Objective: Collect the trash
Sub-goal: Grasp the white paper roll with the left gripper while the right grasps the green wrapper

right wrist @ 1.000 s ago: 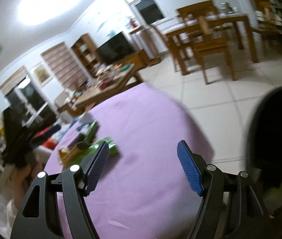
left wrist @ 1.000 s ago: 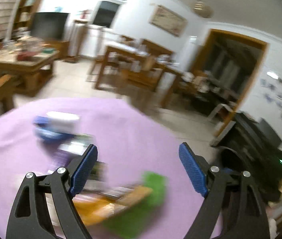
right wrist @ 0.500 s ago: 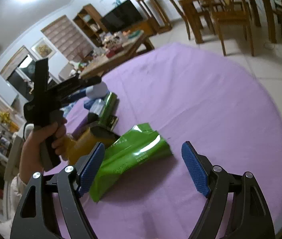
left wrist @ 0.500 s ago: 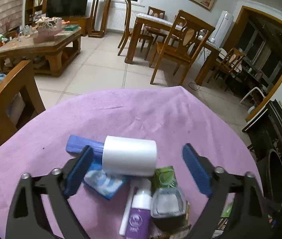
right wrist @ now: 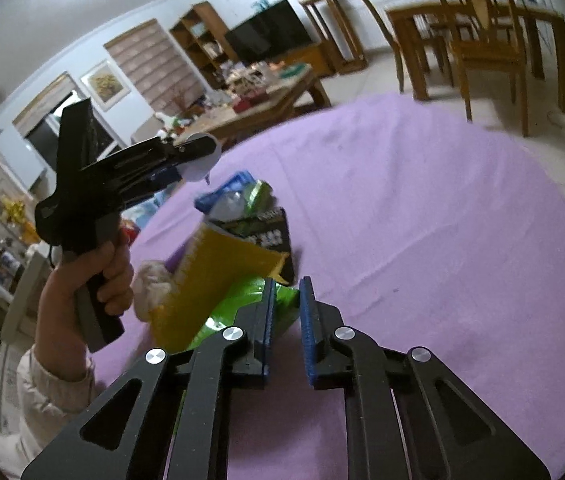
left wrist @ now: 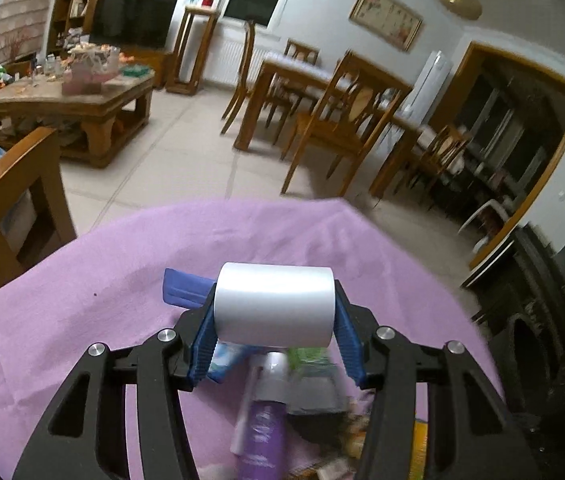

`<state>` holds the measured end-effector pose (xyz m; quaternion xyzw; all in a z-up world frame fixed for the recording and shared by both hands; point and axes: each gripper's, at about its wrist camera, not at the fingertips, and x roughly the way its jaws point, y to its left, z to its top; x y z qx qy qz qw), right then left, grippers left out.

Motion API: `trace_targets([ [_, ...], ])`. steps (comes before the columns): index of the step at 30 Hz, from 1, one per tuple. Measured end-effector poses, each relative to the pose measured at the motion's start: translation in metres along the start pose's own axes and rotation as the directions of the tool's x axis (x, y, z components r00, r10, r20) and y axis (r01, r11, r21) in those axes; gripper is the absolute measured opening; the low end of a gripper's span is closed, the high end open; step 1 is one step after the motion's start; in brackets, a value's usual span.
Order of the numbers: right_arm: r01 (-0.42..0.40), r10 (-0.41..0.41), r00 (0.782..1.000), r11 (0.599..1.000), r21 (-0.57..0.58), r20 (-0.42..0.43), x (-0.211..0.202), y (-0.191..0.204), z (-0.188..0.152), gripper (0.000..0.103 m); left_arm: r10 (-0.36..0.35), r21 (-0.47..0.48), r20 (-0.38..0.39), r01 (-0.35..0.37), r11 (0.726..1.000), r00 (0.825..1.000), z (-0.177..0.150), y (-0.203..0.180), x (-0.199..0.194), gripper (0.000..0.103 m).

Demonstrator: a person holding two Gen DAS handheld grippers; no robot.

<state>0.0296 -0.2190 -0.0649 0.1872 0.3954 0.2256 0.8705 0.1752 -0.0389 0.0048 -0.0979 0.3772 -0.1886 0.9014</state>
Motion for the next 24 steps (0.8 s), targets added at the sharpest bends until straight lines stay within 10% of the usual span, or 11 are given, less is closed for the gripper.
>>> trace_targets([
  [8,0.019,-0.018,0.999,1.0,-0.02,0.039,-0.034,-0.001,0.002,0.012,-0.104,0.001,0.085,0.104,0.995,0.991,-0.021,-0.024,-0.048,0.051],
  [9,0.012,-0.012,1.0,1.0,-0.005,0.023,-0.034,-0.005,0.0,0.021,-0.115,0.006,0.088,0.115,0.993,0.989,-0.026,-0.028,-0.055,0.051],
  [12,-0.013,0.012,1.0,1.0,0.028,0.017,-0.037,-0.002,-0.007,0.091,-0.139,0.013,0.094,0.139,0.99,0.986,-0.036,-0.031,-0.069,0.051],
  [17,0.07,-0.079,0.994,0.991,-0.118,-0.073,-0.022,0.029,-0.026,0.091,-0.152,0.028,0.105,0.149,0.988,0.983,-0.048,-0.037,-0.088,0.051],
  [21,0.111,-0.148,0.976,0.968,-0.223,-0.157,0.005,0.049,-0.046,0.053,-0.157,0.042,0.105,0.153,0.987,0.982,-0.056,-0.045,-0.093,0.051],
  [24,0.153,-0.183,0.977,0.958,-0.244,-0.107,-0.002,0.052,-0.049,0.046,-0.155,0.055,0.106,0.15,0.987,0.982,-0.061,-0.048,-0.098,0.051],
])
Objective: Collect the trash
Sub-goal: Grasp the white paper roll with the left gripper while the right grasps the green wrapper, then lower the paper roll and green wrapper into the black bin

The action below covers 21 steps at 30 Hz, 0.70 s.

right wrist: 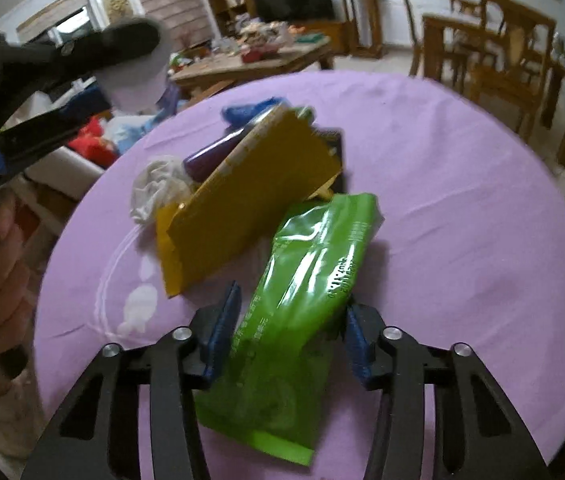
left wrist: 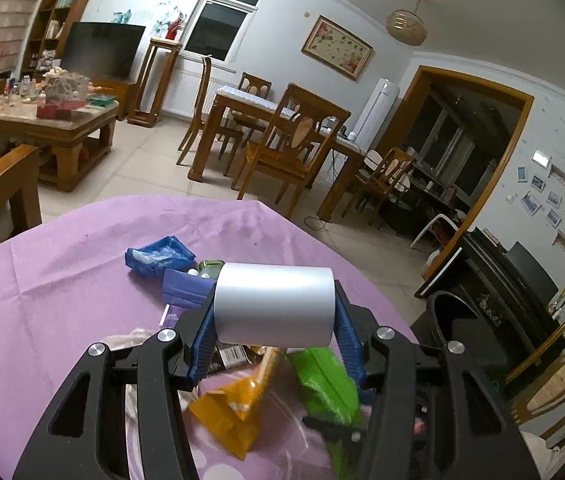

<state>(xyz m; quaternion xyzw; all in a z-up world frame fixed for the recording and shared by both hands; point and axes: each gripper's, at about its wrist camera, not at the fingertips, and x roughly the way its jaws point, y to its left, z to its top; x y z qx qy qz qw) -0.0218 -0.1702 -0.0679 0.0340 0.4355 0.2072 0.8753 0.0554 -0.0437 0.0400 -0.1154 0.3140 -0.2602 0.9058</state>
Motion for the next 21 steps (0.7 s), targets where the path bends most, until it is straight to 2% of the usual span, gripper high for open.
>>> trace_targets([
  [5,-0.043,0.034,0.993,0.996,0.081,0.116,-0.042,-0.034,-0.003,0.045,-0.008,0.033,0.002,0.008,0.999,1.0,-0.007,-0.018,-0.004,0.051],
  [8,-0.049,0.019,0.978,0.989,0.143,0.209,-0.081,-0.071,-0.008,0.045,-0.029,0.056,-0.005,0.029,0.998,1.0,-0.005,-0.038,0.004,0.051],
  [12,-0.016,-0.064,0.943,0.971,0.239,0.327,-0.139,-0.13,-0.024,0.045,-0.078,0.102,-0.035,0.082,0.991,0.996,-0.008,-0.079,0.027,0.051],
  [15,0.009,-0.131,0.916,0.951,0.308,0.378,-0.174,-0.168,-0.042,0.045,-0.121,0.139,-0.069,0.13,0.982,0.99,-0.015,-0.114,0.046,0.051],
  [19,0.037,-0.218,0.886,0.913,0.406,0.409,-0.214,-0.223,-0.074,0.045,-0.196,0.18,-0.129,0.217,0.959,0.972,-0.028,-0.168,0.082,0.051],
  [21,0.04,-0.247,0.877,0.892,0.451,0.412,-0.227,-0.246,-0.093,0.045,-0.234,0.193,-0.172,0.266,0.945,0.957,-0.039,-0.197,0.104,0.051],
])
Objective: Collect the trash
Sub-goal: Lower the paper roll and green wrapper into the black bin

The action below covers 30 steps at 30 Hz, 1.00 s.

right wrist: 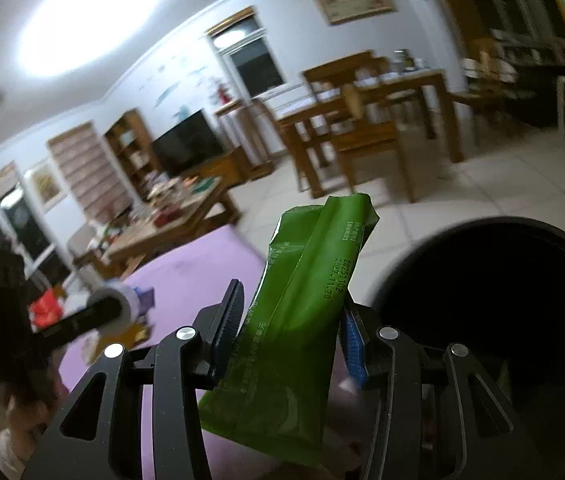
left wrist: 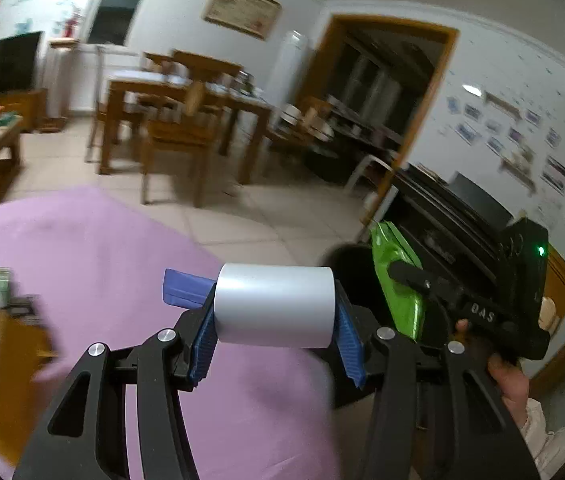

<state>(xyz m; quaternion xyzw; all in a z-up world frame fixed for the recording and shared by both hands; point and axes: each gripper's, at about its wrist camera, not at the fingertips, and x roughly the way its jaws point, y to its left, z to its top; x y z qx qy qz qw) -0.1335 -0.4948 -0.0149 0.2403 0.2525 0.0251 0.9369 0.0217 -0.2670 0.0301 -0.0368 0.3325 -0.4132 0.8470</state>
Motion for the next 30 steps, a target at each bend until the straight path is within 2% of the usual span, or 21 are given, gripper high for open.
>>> trace_targets([
  [7,0.082,-0.085,0.996,0.99,0.112,0.023,-0.031,-0.086,-0.009,0.045,-0.117,0.073,-0.116,0.126,0.989,0.986,-0.008,-0.064,0.078,0.051],
  [14,0.136,-0.143,0.989,0.976,0.168,0.03,-0.038,-0.135,-0.022,0.045,-0.14,0.138,-0.183,0.166,0.976,0.973,-0.017,-0.097,0.122,0.051],
  [20,0.148,-0.152,0.988,0.967,0.208,0.003,-0.033,-0.164,-0.035,0.045,-0.134,0.152,-0.234,0.172,0.973,0.963,-0.027,-0.103,0.142,0.051],
  [29,0.146,-0.144,0.989,0.964,0.222,-0.025,-0.026,-0.155,-0.044,0.047,-0.127,0.146,-0.272,0.171,0.974,0.954,-0.029,-0.108,0.15,0.051],
  [30,0.137,-0.134,0.991,0.964,0.227,-0.029,-0.025,-0.155,-0.044,0.052,-0.124,0.145,-0.272,0.168,0.975,0.954,-0.029,-0.108,0.15,0.053],
])
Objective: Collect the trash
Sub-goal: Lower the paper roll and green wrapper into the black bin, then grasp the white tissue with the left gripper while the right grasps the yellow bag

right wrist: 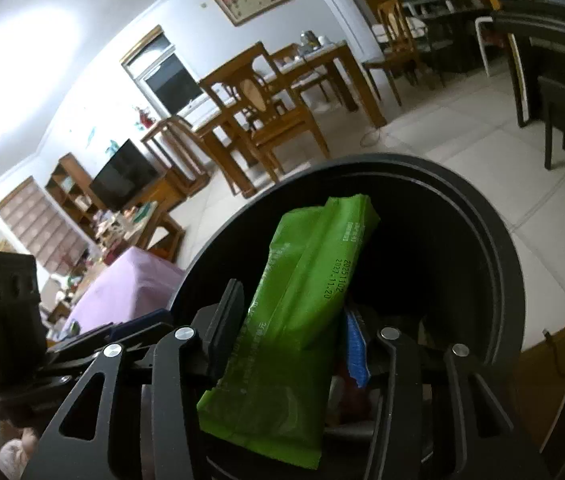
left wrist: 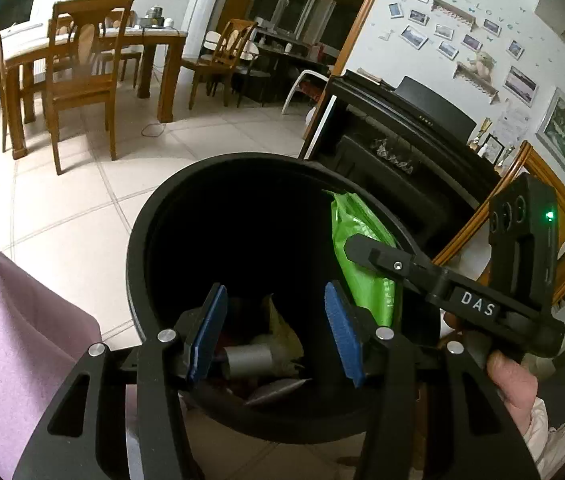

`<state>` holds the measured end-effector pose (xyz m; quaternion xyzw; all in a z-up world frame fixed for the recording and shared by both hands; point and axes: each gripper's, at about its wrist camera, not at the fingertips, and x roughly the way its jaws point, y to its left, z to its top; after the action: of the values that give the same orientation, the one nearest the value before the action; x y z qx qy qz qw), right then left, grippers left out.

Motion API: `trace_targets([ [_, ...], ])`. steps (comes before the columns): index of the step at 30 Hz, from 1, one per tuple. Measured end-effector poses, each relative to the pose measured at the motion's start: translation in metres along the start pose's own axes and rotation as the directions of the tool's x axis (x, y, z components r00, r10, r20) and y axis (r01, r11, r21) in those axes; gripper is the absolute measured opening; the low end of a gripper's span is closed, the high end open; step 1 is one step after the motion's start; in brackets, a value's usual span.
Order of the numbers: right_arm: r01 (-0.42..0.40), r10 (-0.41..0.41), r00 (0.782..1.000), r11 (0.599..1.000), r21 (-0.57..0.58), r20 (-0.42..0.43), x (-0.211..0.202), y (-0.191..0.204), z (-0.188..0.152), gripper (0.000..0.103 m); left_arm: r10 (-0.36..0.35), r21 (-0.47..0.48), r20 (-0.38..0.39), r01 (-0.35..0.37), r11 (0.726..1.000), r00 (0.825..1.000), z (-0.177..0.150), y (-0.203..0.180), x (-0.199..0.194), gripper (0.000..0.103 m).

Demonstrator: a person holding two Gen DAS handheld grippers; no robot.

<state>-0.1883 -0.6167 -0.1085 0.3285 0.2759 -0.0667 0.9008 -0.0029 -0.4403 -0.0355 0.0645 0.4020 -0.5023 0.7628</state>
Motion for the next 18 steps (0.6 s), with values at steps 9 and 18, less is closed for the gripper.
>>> trace_targets([
  [9,-0.026,0.026,0.999,0.999,-0.026,0.025,-0.003,0.017,0.011,0.082,0.025,-0.051,0.084,-0.021,0.998,0.996,-0.001,0.012,-0.041,0.084],
  [18,-0.109,0.104,0.994,0.985,-0.133,-0.043,0.02,0.096,0.0,0.082,0.141,-0.178,0.223,-0.102,0.979,0.965,-0.031,0.06,-0.137,0.084],
])
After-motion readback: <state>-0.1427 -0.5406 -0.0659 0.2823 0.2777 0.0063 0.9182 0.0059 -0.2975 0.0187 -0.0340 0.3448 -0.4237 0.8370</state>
